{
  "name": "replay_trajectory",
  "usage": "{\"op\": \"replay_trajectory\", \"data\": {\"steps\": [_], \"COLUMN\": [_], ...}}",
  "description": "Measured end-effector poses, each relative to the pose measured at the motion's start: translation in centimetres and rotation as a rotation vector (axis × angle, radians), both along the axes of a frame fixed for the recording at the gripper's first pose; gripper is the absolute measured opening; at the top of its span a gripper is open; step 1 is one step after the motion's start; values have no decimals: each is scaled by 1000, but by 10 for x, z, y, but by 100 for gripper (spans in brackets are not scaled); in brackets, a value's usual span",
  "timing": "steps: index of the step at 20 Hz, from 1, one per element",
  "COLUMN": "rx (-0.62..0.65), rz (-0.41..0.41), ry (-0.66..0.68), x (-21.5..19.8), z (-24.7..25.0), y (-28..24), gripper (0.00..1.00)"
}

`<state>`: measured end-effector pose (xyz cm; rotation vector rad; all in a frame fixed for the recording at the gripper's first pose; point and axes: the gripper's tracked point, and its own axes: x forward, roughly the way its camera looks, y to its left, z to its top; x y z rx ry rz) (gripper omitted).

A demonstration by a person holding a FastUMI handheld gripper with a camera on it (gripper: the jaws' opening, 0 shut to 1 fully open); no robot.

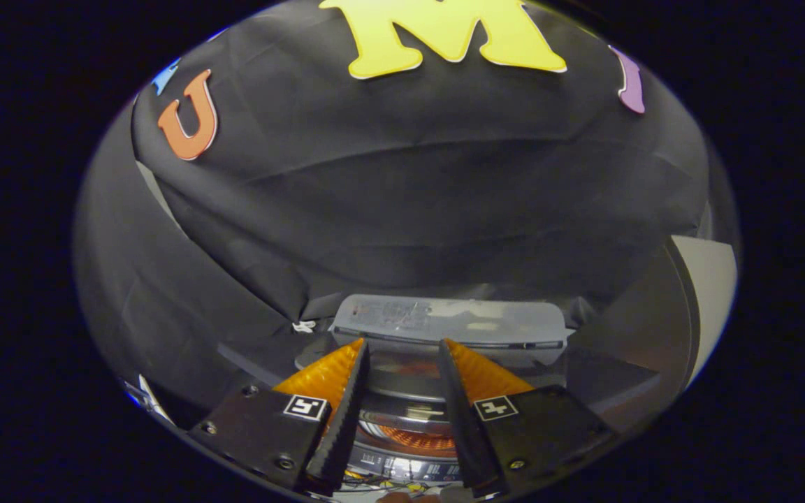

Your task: Put the clothes into the washing machine and then close the washing machine lid.

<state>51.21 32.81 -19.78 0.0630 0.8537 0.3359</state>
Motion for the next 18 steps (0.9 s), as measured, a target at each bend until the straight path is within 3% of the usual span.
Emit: {"op": "replay_trajectory", "data": {"steps": [9,18], "rx": [-43,-50], "rz": [-7,-13], "ry": [57,-3], "x": [-45,-59], "z": [-38,1], "y": [-15,-31], "gripper": [63,62]}}
